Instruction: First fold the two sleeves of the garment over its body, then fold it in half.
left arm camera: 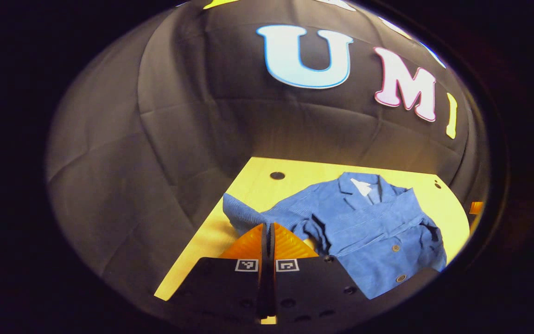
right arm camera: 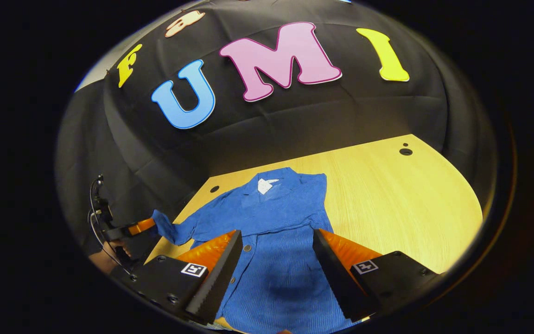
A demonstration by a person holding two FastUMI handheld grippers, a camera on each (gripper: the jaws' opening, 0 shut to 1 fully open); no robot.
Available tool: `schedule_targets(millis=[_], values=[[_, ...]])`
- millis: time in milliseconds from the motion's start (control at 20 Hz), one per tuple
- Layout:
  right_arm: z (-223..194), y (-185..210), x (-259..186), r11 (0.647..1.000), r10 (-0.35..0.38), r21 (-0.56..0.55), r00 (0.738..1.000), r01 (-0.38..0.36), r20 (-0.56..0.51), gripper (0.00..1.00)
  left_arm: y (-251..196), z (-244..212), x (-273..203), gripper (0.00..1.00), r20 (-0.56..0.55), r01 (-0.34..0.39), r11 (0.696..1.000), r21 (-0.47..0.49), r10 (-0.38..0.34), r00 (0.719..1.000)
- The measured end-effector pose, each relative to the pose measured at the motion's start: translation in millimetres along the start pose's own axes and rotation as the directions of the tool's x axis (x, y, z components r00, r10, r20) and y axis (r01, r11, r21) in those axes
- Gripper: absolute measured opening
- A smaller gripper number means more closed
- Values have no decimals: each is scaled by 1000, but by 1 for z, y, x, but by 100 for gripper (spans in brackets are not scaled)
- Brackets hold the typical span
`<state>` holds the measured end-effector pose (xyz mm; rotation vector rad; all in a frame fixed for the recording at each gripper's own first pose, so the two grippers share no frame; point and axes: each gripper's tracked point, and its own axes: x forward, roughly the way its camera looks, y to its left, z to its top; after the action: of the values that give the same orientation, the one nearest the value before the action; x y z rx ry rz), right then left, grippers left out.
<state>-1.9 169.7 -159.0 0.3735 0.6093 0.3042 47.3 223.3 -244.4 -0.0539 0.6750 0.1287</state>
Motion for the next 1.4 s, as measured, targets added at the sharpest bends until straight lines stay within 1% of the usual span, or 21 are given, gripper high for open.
schedule_targets(millis=[250,400,550,800,1100,1200,1400], values=[[-4,-17,-2,1000,-6,13,1000,6,-10,98,-66,41,12,0,23,95,994,61,-96,995],[-6,-29,-6,1000,-16,22,1000,16,-14,98,-110,53,21,0,24,151,982,109,-155,988],[-4,-43,-11,999,-35,26,999,36,-17,98,-157,59,30,0,11,214,968,128,-217,976],[-13,-64,-19,997,-66,27,997,68,-43,98,-227,64,43,0,-11,298,940,167,-300,954],[-14,-94,-31,992,-114,54,993,116,-42,98,-312,57,55,0,-70,405,886,224,-400,914],[-14,-104,-36,990,-129,59,991,132,-42,98,-334,50,58,0,-95,431,872,230,-421,902],[-15,-116,-39,986,-152,69,987,155,-49,98,-364,42,67,0,-130,448,859,248,-429,894]])
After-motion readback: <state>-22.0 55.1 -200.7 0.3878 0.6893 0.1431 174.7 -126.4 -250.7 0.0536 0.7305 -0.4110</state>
